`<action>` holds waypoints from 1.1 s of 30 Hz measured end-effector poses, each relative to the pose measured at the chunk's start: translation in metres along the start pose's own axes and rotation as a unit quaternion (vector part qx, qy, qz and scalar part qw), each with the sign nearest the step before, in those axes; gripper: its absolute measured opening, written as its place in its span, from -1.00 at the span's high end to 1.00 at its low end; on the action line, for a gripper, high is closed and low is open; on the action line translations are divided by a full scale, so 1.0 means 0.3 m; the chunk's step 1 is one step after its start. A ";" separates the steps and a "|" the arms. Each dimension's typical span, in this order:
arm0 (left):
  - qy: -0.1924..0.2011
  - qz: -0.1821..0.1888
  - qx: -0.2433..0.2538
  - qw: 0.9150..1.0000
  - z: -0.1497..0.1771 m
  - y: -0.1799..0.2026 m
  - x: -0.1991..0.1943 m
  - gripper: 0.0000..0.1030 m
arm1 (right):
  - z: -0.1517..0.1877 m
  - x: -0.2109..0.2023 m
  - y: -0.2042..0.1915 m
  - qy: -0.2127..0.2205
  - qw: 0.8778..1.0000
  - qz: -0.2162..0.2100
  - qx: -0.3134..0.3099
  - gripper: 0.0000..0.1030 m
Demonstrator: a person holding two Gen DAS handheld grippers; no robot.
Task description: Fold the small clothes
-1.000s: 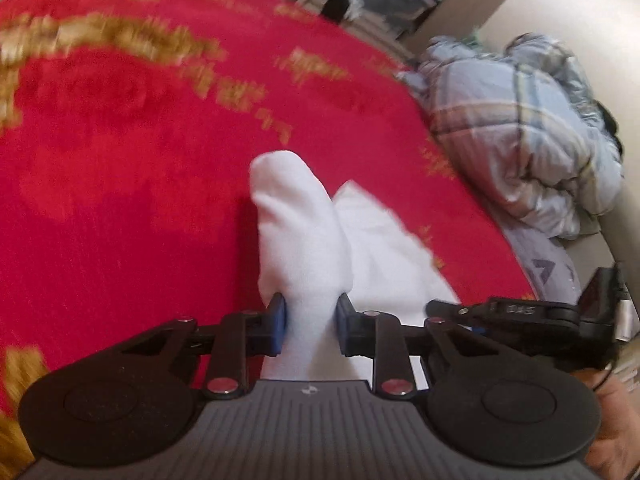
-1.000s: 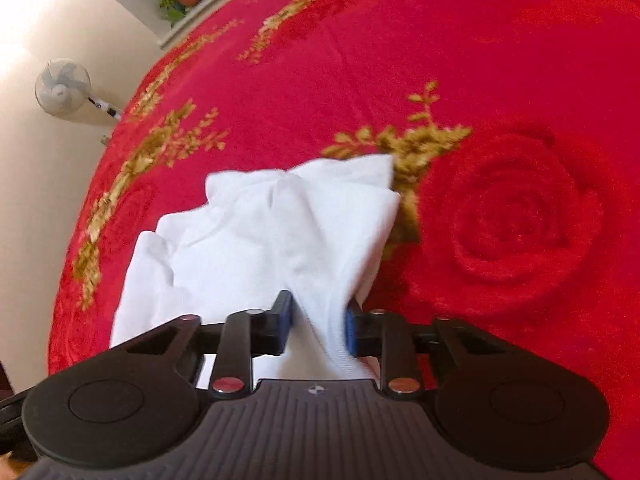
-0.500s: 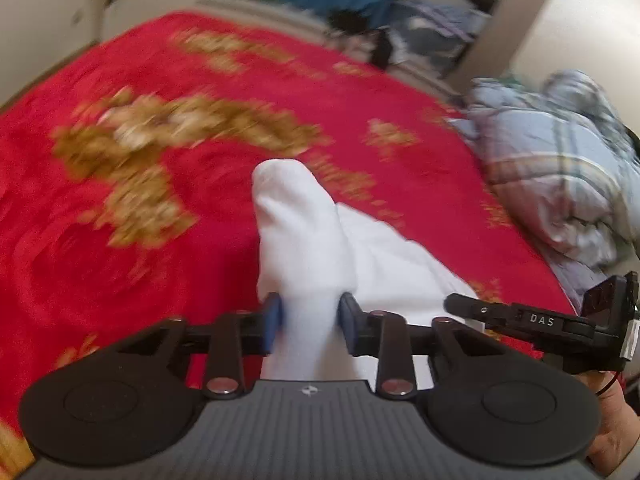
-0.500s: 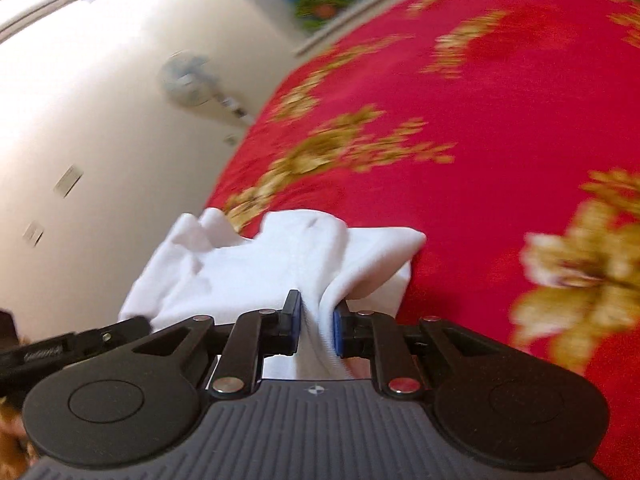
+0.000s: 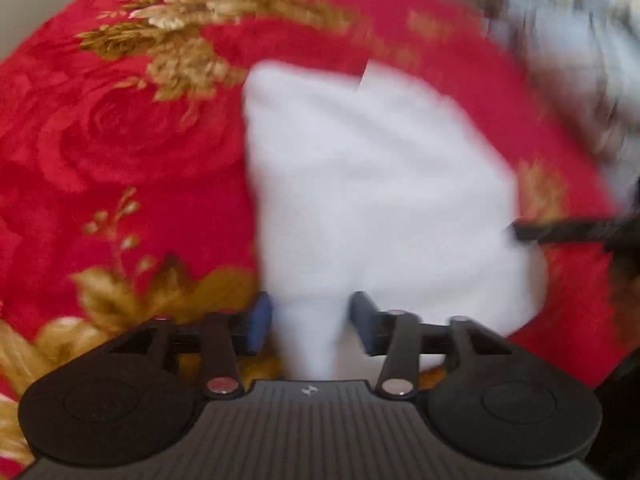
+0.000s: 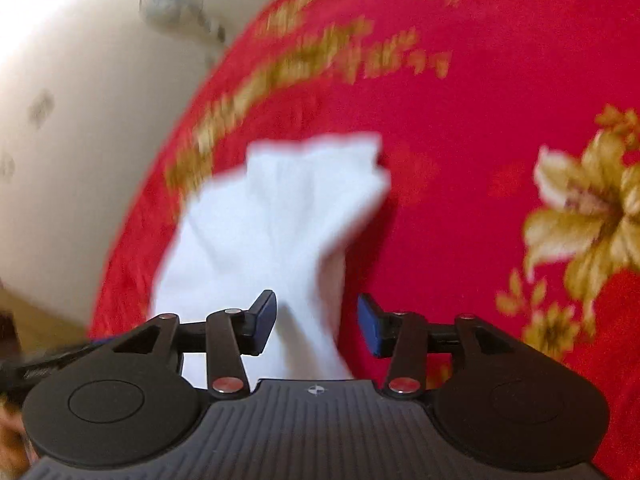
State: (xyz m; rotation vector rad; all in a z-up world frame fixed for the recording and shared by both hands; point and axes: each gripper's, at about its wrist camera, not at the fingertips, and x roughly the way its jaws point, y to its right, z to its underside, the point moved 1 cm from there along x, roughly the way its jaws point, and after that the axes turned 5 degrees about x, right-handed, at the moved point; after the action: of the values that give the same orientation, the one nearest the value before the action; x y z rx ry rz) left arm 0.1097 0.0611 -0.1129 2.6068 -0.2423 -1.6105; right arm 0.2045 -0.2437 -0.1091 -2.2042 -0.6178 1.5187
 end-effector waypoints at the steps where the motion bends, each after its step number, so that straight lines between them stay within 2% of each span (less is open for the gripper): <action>1: 0.002 0.008 -0.009 1.000 0.002 -0.007 -0.008 -0.06 | 0.016 0.009 0.004 -0.006 1.000 0.014 -0.008 0.09; 5: 0.025 0.036 -0.006 0.999 0.014 -0.012 -0.059 -0.06 | 0.035 -0.032 0.015 0.002 1.000 -0.006 -0.004 0.18; 7: -0.004 0.006 0.020 1.000 0.038 -0.005 -0.026 -0.14 | 0.065 -0.042 0.014 -0.010 1.000 -0.002 -0.022 0.18; 8: -0.011 -0.009 0.031 0.999 0.053 -0.002 -0.016 -0.24 | 0.083 -0.033 0.019 -0.021 0.999 0.009 -0.029 0.18; 9: -0.006 -0.016 0.035 0.999 0.052 0.010 -0.022 -0.26 | 0.098 -0.027 0.017 -0.030 0.999 0.022 -0.033 0.18; 12: 0.037 -0.031 0.053 0.997 0.059 0.048 -0.098 -0.33 | 0.143 -0.050 -0.010 -0.025 0.996 0.053 -0.061 0.21; 14: 0.073 -0.047 0.055 0.995 0.077 0.069 -0.162 -0.74 | 0.179 -0.082 -0.016 -0.011 0.996 0.070 -0.061 0.19; 15: 0.097 -0.059 0.053 0.992 0.092 0.087 -0.207 -0.81 | 0.196 -0.100 -0.020 0.000 0.995 0.081 -0.054 0.19; 17: 0.133 -0.075 0.047 0.987 0.121 0.120 -0.272 -0.97 | 0.242 -0.159 -0.044 0.047 0.992 0.107 -0.053 0.18; 18: 0.147 -0.081 0.044 0.985 0.131 0.139 -0.303 -0.99 | 0.264 -0.194 -0.063 0.074 0.989 0.115 -0.056 0.16; 20: 0.176 -0.089 0.037 0.980 0.163 0.184 -0.369 -0.99 | 0.319 -0.277 -0.111 0.139 0.980 0.127 -0.066 0.04; 22: 0.205 -0.096 0.031 0.973 0.211 0.231 -0.441 -0.99 | 0.380 -0.353 -0.176 0.201 0.967 0.130 -0.087 -0.17; 25: 0.236 -0.092 0.014 0.967 0.271 0.290 -0.533 -0.99 | 0.468 -0.436 -0.248 0.260 0.952 0.124 -0.104 -0.48; 27: 0.254 -0.094 -0.007 0.963 0.310 0.320 -0.573 -0.99 | 0.534 -0.484 -0.279 0.287 0.945 0.117 -0.103 -0.63; 30: 0.265 -0.107 -0.023 0.958 0.360 0.349 -0.567 -0.99 | 0.615 -0.516 -0.302 0.304 0.940 0.124 -0.096 -0.85; 31: 0.262 -0.113 -0.023 0.958 0.375 0.354 -0.550 -0.99 | 0.624 -0.507 -0.309 0.305 0.939 0.128 -0.092 -0.90; 33: 0.227 -0.129 -0.016 0.965 0.398 0.362 -0.488 -0.99 | 0.633 -0.481 -0.320 0.302 0.939 0.135 -0.093 -0.95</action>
State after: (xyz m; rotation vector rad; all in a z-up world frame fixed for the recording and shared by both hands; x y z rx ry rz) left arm -0.0718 -0.0181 -0.0223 2.9805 0.1537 -1.0027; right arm -0.0324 -0.2320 -0.0097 -2.8028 -0.2719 0.8186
